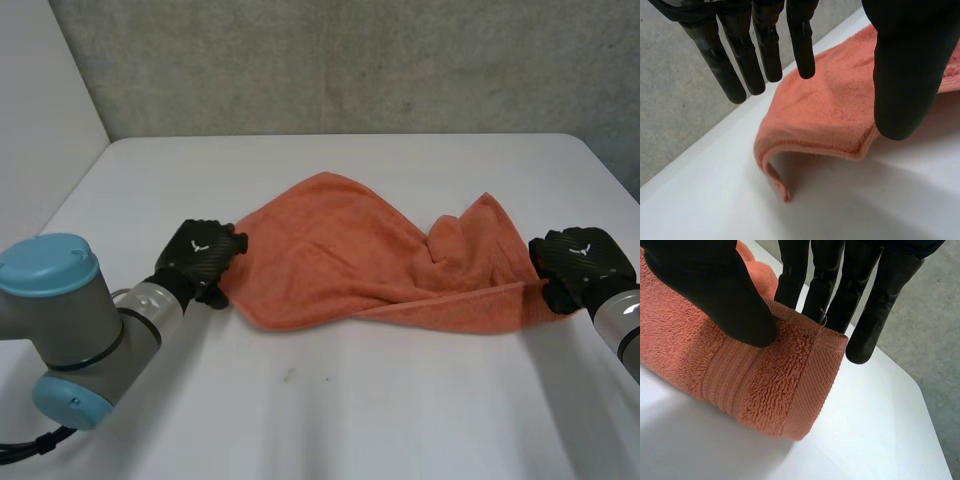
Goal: Fold the laundry
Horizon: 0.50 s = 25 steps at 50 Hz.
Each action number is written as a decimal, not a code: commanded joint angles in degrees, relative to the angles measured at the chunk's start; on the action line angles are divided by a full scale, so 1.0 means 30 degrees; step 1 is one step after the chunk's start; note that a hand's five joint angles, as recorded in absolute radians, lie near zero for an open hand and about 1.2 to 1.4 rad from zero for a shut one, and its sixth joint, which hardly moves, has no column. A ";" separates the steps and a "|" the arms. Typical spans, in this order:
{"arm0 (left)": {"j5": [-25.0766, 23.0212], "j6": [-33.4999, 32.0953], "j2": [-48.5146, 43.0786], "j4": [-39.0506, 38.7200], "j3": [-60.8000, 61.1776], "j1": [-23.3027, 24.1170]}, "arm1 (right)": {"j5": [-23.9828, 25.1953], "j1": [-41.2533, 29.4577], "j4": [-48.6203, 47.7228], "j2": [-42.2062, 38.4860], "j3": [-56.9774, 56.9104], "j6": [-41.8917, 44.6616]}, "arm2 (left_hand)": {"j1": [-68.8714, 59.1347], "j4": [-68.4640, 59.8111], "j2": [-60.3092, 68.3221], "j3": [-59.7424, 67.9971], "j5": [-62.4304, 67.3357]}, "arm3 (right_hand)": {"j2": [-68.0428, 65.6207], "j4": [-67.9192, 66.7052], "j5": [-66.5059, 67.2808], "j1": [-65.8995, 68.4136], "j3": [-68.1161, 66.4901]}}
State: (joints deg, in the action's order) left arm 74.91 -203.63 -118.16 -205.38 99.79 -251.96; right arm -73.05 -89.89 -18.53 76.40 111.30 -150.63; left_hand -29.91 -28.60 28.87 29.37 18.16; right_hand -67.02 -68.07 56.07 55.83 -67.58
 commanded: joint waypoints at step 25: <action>-0.2409 -0.0678 -0.1101 0.1050 -0.1446 -0.2851 | -0.0026 0.1106 -0.0033 -0.0654 -0.0450 0.0025 | 0.0341 -0.0096 0.0004 -0.0162 0.0240 | -0.4327 -0.3976 0.4642 0.8058 -0.4141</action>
State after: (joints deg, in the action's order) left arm 72.83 -204.38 -120.80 -202.55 95.48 -259.98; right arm -73.13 -86.36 -18.63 74.53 109.85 -150.55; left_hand -27.94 -26.69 27.46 27.21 16.26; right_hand -67.02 -68.27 56.07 55.83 -67.66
